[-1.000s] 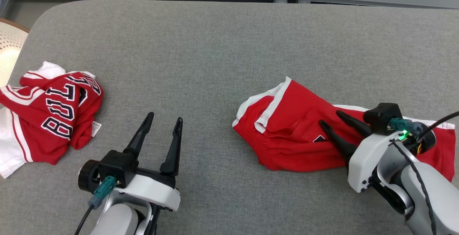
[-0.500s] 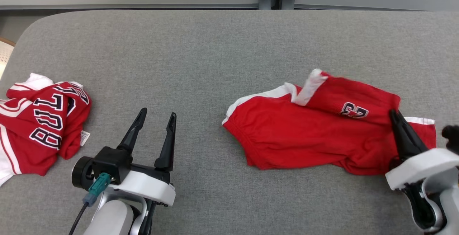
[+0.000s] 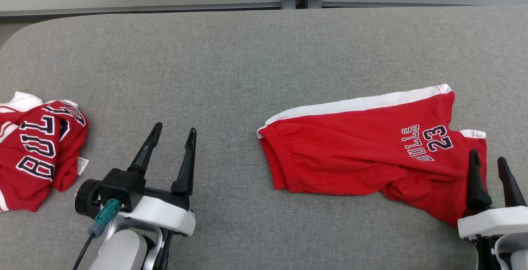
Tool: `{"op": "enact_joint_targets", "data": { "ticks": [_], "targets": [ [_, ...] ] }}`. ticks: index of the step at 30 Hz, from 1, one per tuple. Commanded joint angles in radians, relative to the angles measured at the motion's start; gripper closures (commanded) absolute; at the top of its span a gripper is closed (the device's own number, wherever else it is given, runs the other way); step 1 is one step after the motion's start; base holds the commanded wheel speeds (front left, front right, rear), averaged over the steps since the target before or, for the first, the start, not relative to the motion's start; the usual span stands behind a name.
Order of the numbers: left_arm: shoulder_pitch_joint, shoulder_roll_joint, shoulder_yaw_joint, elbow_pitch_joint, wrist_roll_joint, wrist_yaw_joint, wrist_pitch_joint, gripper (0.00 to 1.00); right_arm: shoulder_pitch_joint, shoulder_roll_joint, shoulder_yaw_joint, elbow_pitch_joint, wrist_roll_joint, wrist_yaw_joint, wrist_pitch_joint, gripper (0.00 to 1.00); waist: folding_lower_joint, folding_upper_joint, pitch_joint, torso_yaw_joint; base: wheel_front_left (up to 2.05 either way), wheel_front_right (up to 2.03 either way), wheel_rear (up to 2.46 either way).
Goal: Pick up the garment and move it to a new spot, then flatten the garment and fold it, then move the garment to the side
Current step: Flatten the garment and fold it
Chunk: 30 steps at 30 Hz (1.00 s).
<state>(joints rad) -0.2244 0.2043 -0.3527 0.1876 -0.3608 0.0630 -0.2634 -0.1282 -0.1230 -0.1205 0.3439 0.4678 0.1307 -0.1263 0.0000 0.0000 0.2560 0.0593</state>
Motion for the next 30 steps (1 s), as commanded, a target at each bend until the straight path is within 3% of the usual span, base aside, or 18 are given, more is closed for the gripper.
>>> {"op": "enact_joint_targets", "data": {
  "ticks": [1, 6, 13, 21, 30],
  "targets": [
    [0.005, 0.007, 0.007, -0.002, 0.007, 0.007, -0.001, 0.00, -0.010, -0.006, 0.000, -0.038, -0.048, 0.000, -0.037, 0.00, 0.0000, 0.0000, -0.007, -0.004, 0.00, 0.00, 0.00],
    [0.016, 0.012, 0.014, -0.007, 0.007, 0.019, -0.002, 0.00, -0.002, -0.004, 0.017, -0.145, -0.145, 0.000, -0.057, 0.00, 0.0000, 0.0000, -0.033, -0.013, 0.00, 0.00, 0.00],
    [0.062, 0.021, 0.022, -0.011, -0.001, 0.035, -0.001, 0.00, 0.060, -0.015, 0.097, -0.310, -0.235, 0.000, 0.026, 0.00, 0.0000, 0.0000, -0.097, -0.021, 0.00, 0.00, 0.00],
    [0.106, 0.025, 0.011, -0.018, -0.008, 0.045, 0.012, 0.00, 0.149, 0.013, 0.127, -0.409, -0.229, 0.000, 0.103, 0.00, 0.0000, 0.0000, -0.144, -0.025, 0.00, 0.00, 0.00],
    [0.114, 0.031, 0.002, -0.026, -0.011, 0.052, 0.028, 0.00, 0.172, 0.016, 0.131, -0.431, -0.226, 0.000, 0.129, 0.00, 0.0000, 0.0000, -0.155, -0.027, 0.00, 0.00, 0.00]
  ]
}}
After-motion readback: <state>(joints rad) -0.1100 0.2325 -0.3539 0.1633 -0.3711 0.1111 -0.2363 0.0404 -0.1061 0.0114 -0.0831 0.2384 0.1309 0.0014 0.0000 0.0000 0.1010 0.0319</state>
